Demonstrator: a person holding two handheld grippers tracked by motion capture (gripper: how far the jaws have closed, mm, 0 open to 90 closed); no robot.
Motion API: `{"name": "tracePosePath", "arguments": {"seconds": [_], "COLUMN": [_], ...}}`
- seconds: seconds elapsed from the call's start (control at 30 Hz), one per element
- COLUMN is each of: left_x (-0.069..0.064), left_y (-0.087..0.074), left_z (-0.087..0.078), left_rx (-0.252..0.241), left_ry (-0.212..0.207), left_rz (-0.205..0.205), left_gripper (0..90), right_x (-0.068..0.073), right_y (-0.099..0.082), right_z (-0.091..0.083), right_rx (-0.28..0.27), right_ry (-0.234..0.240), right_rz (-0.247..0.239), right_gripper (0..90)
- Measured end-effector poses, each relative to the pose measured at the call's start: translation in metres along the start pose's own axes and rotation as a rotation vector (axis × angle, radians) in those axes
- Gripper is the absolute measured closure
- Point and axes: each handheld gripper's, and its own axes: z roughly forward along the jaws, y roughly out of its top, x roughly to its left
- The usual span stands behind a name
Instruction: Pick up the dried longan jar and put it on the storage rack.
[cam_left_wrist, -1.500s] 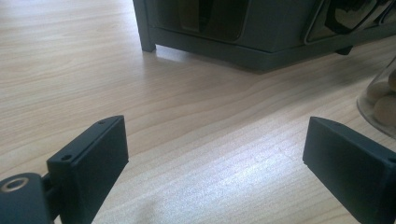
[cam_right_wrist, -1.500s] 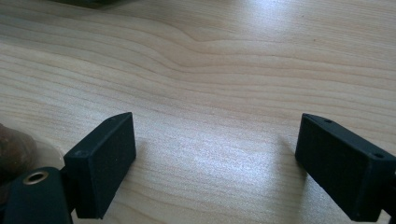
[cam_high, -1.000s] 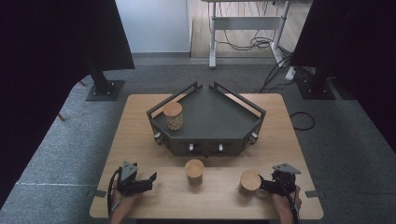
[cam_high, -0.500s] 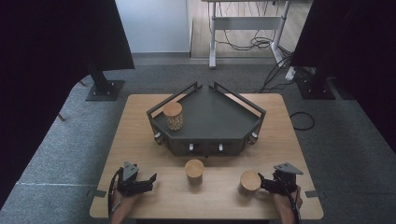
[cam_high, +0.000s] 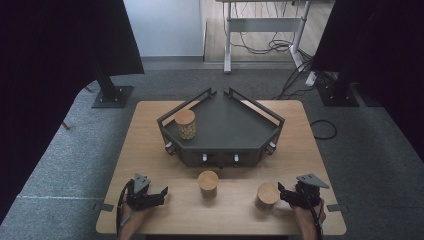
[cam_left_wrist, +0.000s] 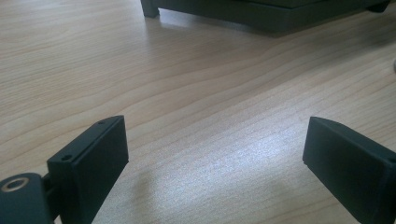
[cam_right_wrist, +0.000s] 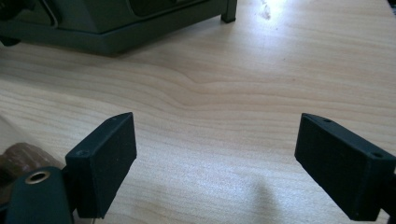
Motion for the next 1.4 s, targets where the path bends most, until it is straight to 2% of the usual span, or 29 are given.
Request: {"name": "tracePosePath", "arguments": {"seconds": [0.6,0.77,1.0,1.4], "left_x": [-0.006,-0.009,-0.005,0.003], "left_y": [0.009,0.014,0.015,0.017], "left_z": [0.005,0.007,0.007,0.008], "left_rx": [0.054,0.095,0.104,0.122], "left_ry": [0.021,0.036,0.026,0.003], "left_rz": [0.025,0.042,0.025,-0.026], "left_gripper": [6.7,7.1,6.9,6.3], "right_x": [-0.003,-0.001,0.001,0.004], "right_y": [0.002,0.005,0.006,0.01], "right_z": [-0.009,-0.009,-0.012,-0.019], "right_rx": [-0.026,-0.031,-0.049,-0.085], "right_ry": [0.0,0.005,0.011,0.018], "right_rz": [0.026,0.025,0.022,0.025], "right_gripper": [12.2,12.2,12.2,12.2]}}
